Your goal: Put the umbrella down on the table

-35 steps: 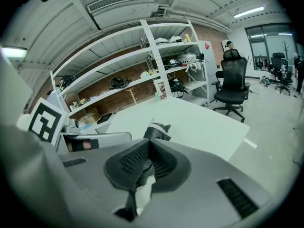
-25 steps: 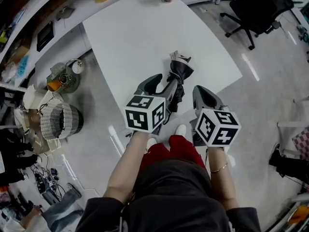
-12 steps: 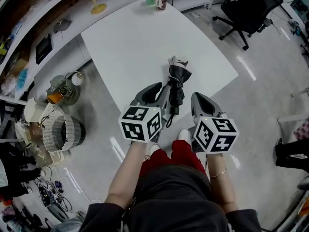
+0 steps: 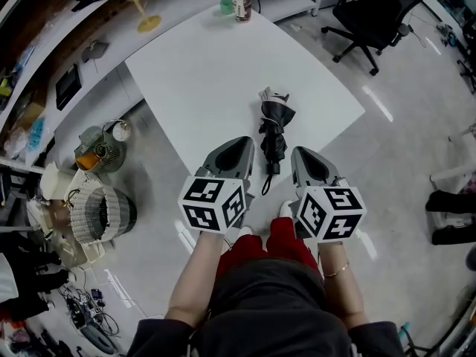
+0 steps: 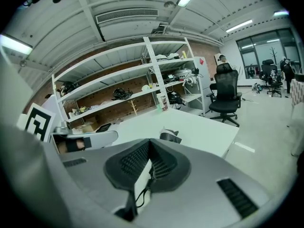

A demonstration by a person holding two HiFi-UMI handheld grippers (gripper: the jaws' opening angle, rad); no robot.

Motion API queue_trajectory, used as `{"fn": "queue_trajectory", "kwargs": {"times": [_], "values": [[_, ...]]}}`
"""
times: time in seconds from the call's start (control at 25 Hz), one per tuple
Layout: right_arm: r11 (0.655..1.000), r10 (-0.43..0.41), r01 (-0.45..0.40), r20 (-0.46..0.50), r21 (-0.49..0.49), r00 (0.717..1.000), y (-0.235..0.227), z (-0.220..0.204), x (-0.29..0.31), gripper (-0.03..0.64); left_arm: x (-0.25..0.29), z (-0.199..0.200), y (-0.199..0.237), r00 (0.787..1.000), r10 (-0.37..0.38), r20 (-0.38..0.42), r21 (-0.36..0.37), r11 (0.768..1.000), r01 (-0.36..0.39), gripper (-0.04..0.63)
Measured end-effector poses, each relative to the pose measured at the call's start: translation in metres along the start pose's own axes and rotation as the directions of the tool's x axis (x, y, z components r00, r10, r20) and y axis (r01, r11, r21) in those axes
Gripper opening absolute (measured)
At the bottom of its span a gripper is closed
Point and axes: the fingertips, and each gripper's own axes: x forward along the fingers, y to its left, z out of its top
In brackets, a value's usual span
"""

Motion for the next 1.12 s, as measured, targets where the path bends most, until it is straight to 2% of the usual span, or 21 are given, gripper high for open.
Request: {"fn": "queue_trajectory", "kwargs": {"times": [0.52,0.72,1.12], "values": [[1.0,-0.006,0.007,0.067,-0.005,0.998,0.028,-0.006,-0.023,0.018,-0.048,0.005,0.0,0.999,-0.014,0.052,0.053,0.999,0.012,0.014],[1.0,0.012,-0.012,0.111,0.005,0.994,0.039,-0.006,-0.034,0.018,-0.066,0.007,0.0,0.997,-0.01,0.076,0.056,0.998,0.006,0.014],[1.0,-0.001,0.003,0.172,-0.01,0.985,0.049,-0.004,-0.06,0.018,-0.096,0.006,-0.002,0.994,-0.004,0.11,0.049,0.999,-0.002,0.014]]}}
